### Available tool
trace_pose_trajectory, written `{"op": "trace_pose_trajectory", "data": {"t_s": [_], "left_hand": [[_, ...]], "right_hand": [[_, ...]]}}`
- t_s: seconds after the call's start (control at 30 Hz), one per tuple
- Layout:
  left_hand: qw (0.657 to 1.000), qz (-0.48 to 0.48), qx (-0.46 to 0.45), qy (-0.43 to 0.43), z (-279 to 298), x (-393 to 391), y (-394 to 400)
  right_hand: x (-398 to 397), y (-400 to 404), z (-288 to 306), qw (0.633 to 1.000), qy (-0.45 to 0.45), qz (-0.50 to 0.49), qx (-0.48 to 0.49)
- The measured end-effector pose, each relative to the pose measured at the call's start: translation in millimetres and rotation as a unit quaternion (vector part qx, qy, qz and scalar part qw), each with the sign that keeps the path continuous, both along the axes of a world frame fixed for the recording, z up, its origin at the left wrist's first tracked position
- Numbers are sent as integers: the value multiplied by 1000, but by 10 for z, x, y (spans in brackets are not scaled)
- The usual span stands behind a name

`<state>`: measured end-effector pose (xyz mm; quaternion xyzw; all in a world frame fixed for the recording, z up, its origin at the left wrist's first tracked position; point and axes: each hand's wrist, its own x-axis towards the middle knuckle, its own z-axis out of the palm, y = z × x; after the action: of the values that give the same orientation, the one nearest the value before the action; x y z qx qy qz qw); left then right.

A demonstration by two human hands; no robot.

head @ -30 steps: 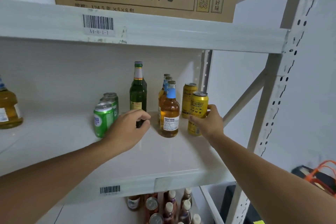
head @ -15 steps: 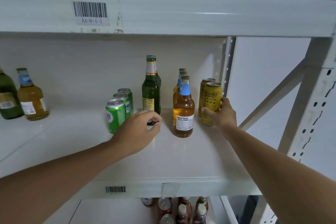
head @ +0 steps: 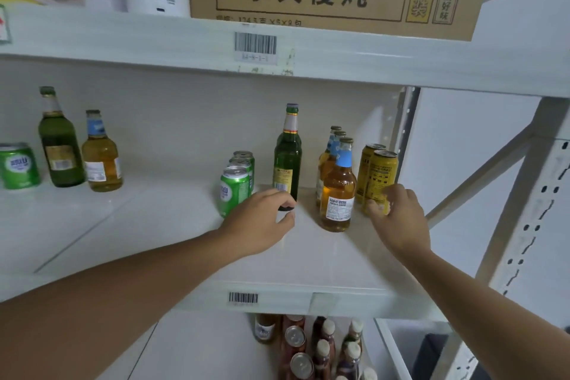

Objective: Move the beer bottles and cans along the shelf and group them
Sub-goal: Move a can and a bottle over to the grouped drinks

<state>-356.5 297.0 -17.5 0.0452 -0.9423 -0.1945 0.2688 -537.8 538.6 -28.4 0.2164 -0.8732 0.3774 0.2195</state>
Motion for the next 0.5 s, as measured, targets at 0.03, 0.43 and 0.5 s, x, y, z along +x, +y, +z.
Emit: {"op": "trace_pose_trajectory", "data": {"t_s": [0.03,0.43,0.5], "left_hand": [[1000,5,2,-3,-11,36,-16],[997,60,9,-37,-237,803,-291],[995,85,5,-44,-221,1051,-390]], "right_hand": [[140,-7,9,999,-2,21,27],[1469,-532,-10,966,12,162,199],[1597,-660,12,964,17,182,193]]}}
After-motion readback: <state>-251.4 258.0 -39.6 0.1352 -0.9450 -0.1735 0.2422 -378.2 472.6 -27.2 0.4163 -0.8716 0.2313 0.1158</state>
